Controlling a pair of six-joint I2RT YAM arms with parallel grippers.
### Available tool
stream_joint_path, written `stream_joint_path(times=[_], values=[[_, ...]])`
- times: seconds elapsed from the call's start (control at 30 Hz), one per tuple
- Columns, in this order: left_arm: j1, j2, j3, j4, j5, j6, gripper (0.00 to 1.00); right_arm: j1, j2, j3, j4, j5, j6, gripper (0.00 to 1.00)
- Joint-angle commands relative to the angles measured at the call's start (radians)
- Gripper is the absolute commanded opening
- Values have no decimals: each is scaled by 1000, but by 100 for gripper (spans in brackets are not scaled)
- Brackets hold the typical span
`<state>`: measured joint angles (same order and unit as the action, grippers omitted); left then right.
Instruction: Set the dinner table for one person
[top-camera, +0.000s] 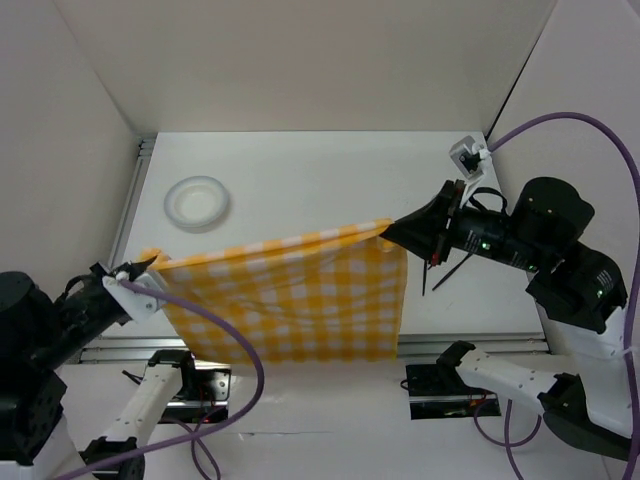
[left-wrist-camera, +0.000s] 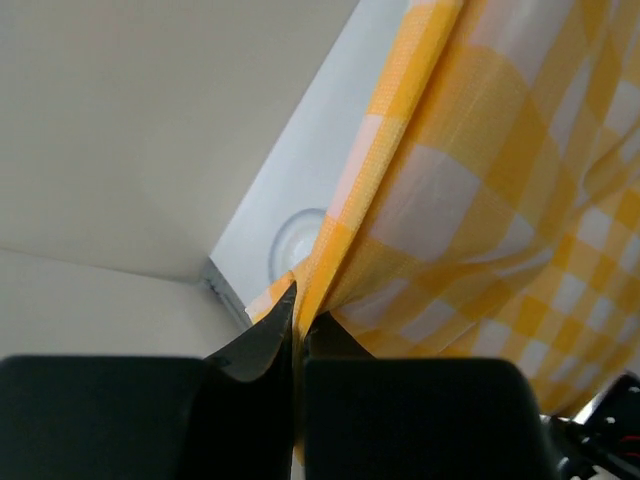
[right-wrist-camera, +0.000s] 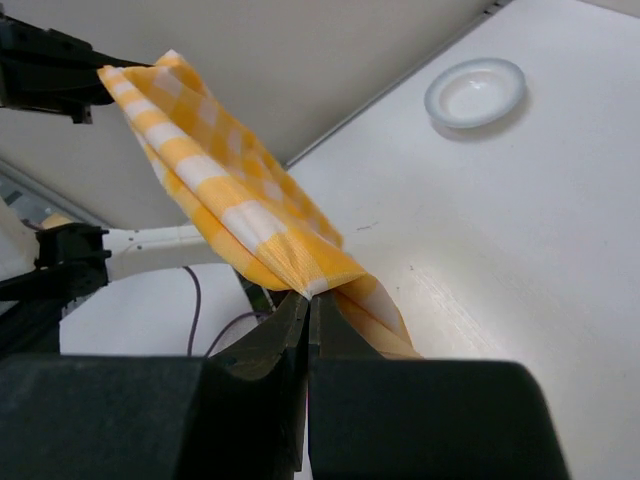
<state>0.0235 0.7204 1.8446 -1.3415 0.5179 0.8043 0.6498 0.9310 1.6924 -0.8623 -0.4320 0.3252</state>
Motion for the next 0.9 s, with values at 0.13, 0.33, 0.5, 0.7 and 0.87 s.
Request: stream_joint_path(times=[0.13,0.33,0.5,0.7,0.87], values=[[10,211,-25,118,-53,-207,0,-13,70,-85,6,375,18,0],[10,396,-163,264,-53,-238,0,-22,291,-157,135,651,-29,0],[-17,534,-304,481,-160,-284,0,-152,494,-145,216,676,-45,0],[-60,783,-292,649,-260,-321,0,-374,710,-135,365,556,-2,0],[-160,1030,-211,720,-401,-350,0,-409,954,-21,402,536,-63,0]])
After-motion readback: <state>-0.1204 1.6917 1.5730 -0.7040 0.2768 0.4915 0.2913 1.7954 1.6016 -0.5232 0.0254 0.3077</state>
